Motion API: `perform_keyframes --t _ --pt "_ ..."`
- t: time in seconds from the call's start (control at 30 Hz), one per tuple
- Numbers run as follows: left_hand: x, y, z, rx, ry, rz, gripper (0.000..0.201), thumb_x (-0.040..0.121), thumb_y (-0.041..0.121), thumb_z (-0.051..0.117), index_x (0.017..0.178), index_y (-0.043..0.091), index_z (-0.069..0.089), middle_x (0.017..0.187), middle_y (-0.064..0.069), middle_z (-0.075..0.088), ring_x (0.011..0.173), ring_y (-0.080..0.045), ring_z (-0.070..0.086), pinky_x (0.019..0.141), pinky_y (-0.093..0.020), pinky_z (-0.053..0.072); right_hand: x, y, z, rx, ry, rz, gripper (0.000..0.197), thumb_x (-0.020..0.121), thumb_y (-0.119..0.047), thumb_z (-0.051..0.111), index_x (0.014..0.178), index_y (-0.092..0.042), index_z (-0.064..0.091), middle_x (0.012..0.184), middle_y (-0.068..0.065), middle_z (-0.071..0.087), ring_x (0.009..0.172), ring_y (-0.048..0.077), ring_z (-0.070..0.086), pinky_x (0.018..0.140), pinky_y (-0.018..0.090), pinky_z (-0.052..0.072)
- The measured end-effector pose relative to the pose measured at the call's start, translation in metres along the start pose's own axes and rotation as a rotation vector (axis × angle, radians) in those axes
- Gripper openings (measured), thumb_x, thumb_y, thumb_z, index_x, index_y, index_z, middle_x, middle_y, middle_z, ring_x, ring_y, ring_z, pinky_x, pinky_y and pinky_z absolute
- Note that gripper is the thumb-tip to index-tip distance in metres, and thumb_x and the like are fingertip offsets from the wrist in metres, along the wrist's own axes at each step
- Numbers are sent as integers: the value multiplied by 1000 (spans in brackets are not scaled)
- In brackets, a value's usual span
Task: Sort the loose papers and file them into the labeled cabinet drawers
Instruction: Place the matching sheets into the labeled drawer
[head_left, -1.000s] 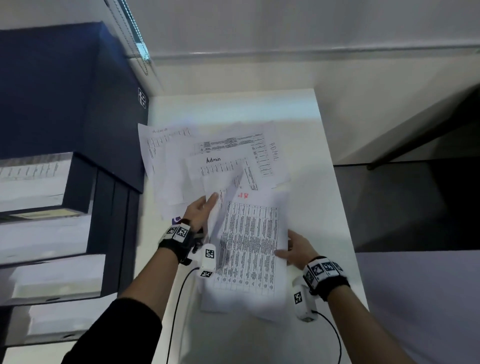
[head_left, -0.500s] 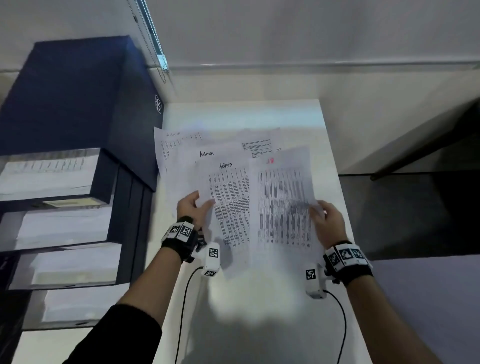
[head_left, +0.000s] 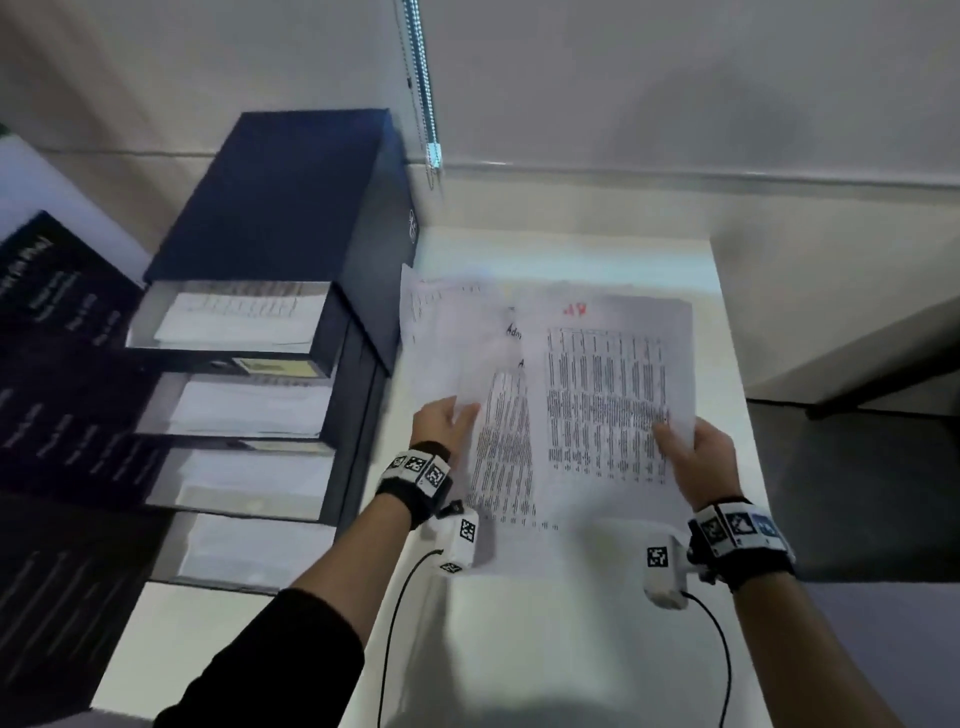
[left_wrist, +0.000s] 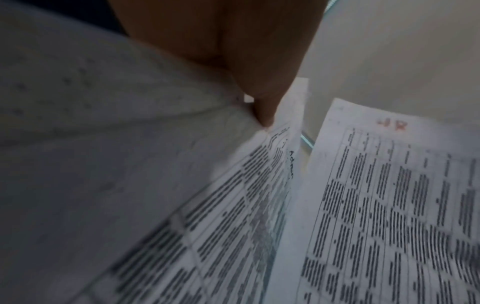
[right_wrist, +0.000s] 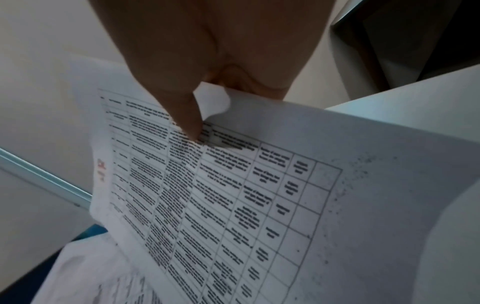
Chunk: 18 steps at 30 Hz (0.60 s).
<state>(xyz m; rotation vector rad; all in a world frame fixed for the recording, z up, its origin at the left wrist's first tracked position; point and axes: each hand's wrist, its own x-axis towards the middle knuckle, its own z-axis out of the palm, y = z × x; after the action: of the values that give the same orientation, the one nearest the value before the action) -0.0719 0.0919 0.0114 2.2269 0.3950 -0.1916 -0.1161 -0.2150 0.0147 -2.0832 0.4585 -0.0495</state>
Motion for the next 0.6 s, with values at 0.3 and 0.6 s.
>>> perform_keyframes --t 0.3,0.6 --pt "-43 34 -120 -340 126 390 21 100 36 50 100 21 64 87 10 66 74 7 58 74 -19 50 -55 -80 -18 308 98 -79 17 95 -21 62 103 -8 68 88 5 69 60 -10 63 55 6 49" --pt "-86 -34 -272 -429 170 302 38 101 35 48 70 16 60 54 14 62 48 6 55 51 -12 41 -135 -170 70 932 -232 91 44 97 -14 56 137 4 49 126 23 62 117 36 61 105 46 45"
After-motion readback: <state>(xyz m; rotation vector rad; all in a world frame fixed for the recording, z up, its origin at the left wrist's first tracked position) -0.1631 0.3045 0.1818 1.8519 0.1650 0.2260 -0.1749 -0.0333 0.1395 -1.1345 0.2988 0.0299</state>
